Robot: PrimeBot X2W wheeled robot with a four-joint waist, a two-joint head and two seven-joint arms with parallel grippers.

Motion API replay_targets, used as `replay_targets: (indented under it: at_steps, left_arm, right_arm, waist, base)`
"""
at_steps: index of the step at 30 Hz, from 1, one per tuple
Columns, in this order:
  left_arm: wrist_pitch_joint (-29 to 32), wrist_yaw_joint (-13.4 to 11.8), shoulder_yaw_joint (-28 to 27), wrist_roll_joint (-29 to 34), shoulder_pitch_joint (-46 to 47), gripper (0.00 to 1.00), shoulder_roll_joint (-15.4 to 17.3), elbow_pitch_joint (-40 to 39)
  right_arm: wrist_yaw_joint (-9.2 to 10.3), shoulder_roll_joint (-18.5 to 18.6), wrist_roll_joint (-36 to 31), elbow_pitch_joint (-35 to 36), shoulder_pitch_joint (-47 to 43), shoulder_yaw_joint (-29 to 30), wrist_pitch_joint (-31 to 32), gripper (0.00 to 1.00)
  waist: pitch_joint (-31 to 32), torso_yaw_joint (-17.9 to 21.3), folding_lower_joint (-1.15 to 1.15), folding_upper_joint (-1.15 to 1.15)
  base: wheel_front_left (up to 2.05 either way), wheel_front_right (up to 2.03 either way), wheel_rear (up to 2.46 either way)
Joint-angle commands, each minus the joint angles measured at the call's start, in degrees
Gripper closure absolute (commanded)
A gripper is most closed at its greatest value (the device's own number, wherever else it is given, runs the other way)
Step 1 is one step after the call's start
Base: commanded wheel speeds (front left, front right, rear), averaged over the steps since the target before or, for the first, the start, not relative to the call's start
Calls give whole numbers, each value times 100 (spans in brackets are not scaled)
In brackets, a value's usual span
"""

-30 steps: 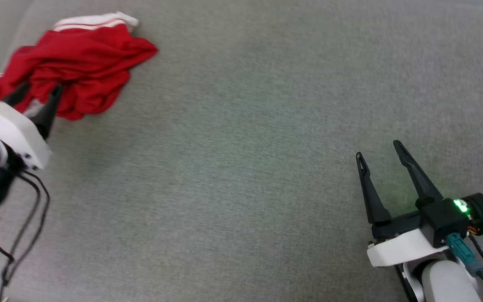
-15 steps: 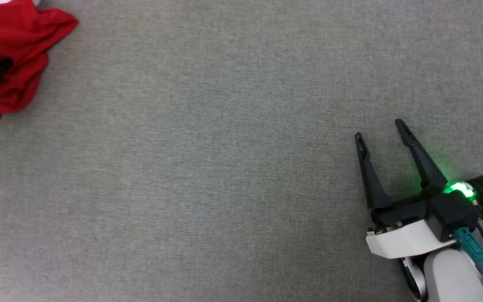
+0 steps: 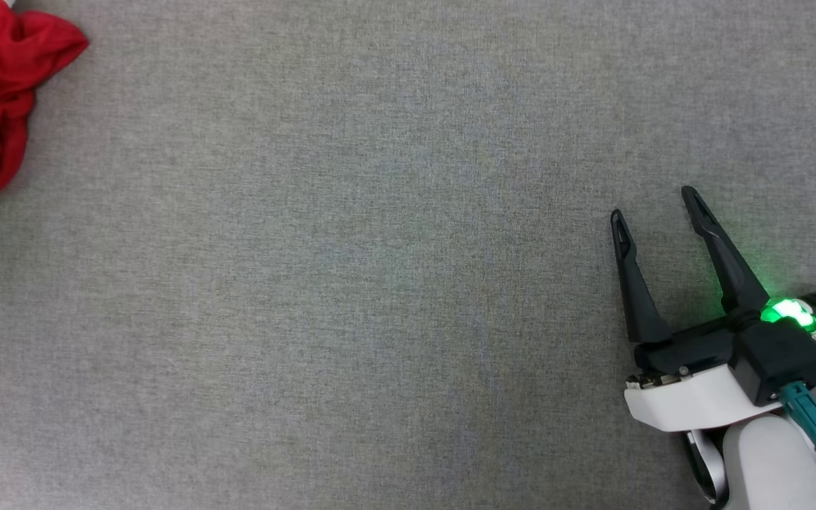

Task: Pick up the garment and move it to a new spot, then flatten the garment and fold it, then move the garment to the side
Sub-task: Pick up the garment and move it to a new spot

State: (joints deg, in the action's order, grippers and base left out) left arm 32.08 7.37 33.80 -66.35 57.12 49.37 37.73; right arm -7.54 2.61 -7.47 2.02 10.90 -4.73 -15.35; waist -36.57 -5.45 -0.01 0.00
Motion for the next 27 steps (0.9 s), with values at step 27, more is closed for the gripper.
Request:
replay_targets:
  at_steps: [27]
  left_arm:
    - [-2901,13,3106,351,-623,100,-727,-1985]
  right_arm:
    - [7,33,699,-625,-294,6,15,0]
  waist:
    - [2167,582,1,0]
  base:
    - [0,0,0]
